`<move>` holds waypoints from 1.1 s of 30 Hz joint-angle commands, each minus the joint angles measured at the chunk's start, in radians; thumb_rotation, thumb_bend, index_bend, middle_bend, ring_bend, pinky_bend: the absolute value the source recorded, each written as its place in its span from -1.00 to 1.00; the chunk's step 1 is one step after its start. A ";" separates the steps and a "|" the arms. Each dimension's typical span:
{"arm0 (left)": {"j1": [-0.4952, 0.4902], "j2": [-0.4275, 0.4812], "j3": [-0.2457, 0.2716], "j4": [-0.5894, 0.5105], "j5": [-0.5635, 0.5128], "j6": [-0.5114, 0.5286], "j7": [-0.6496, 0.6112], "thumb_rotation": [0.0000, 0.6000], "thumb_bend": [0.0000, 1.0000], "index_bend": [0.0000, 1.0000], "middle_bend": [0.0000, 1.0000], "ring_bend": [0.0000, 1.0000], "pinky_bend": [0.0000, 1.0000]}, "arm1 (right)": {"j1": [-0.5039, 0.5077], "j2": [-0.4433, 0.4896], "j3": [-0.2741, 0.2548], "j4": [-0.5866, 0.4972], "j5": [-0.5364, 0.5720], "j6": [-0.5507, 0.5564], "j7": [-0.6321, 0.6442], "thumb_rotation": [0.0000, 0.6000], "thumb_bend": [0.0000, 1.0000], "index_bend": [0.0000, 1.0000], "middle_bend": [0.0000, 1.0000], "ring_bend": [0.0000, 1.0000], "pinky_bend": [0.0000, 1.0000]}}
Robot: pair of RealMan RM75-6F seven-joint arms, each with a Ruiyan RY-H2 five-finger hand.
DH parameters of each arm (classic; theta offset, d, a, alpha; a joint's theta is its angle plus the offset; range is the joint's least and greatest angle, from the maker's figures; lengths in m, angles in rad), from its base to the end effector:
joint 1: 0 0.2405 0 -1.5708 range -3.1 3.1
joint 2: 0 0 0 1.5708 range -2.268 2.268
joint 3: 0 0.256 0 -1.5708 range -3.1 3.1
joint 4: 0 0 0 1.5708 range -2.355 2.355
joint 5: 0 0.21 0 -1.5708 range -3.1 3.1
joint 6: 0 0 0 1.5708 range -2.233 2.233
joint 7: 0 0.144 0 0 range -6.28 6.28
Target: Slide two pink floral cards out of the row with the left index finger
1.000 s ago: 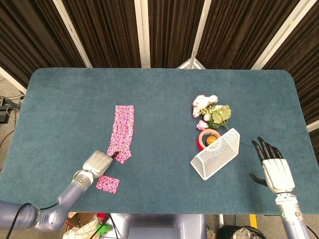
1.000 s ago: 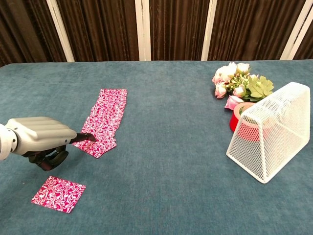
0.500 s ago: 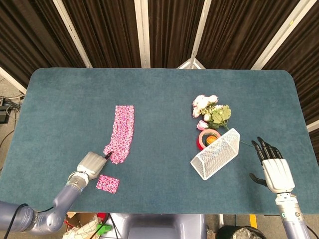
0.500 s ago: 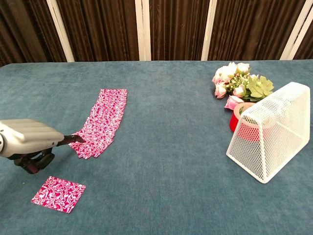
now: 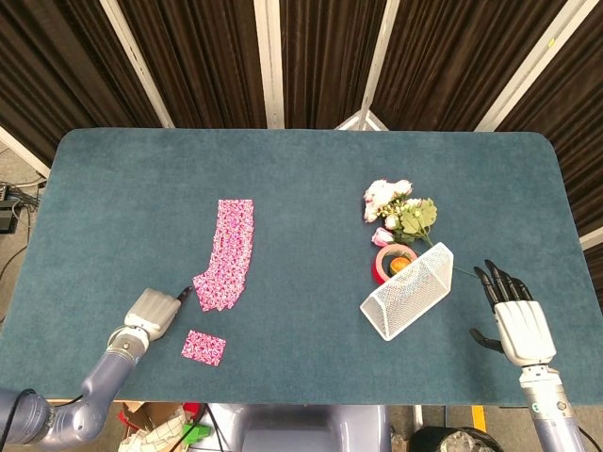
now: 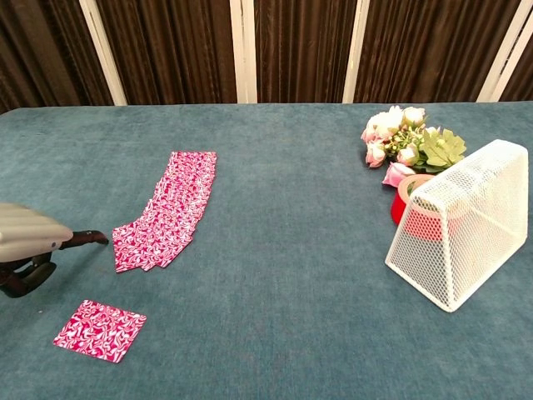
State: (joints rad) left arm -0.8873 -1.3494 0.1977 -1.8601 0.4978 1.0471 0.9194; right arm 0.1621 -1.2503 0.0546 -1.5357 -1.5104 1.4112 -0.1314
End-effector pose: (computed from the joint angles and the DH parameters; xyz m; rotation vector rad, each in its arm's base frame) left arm -0.2161 0.2640 0.0022 -2.0555 -0.8809 -0.0758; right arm -0.3003 -0.2055 0.1135 1.5040 -0.8405 0.8703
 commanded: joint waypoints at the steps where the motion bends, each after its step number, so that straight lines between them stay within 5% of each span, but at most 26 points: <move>1: 0.007 0.006 -0.002 0.004 0.028 -0.007 -0.021 1.00 0.95 -0.95 0.62 0.49 0.33 | 0.001 -0.001 -0.001 0.001 0.000 -0.002 -0.002 1.00 -0.64 -1.00 -1.00 -0.74 -0.65; 16: 0.026 0.058 -0.016 -0.059 0.189 -0.056 -0.128 1.00 0.95 -0.96 0.62 0.49 0.33 | 0.004 -0.003 0.001 0.004 0.005 -0.008 0.000 1.00 -0.64 -1.00 -1.00 -0.74 -0.65; 33: -0.016 -0.043 -0.023 -0.001 0.093 -0.029 -0.030 1.00 0.95 -0.96 0.62 0.49 0.33 | 0.002 0.004 0.001 0.002 0.008 -0.009 0.015 1.00 -0.64 -1.00 -1.00 -0.74 -0.65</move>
State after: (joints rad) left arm -0.8996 -1.3873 0.1712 -1.8602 0.6029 1.0078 0.8804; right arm 0.1647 -1.2462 0.0555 -1.5332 -1.5022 1.4024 -0.1165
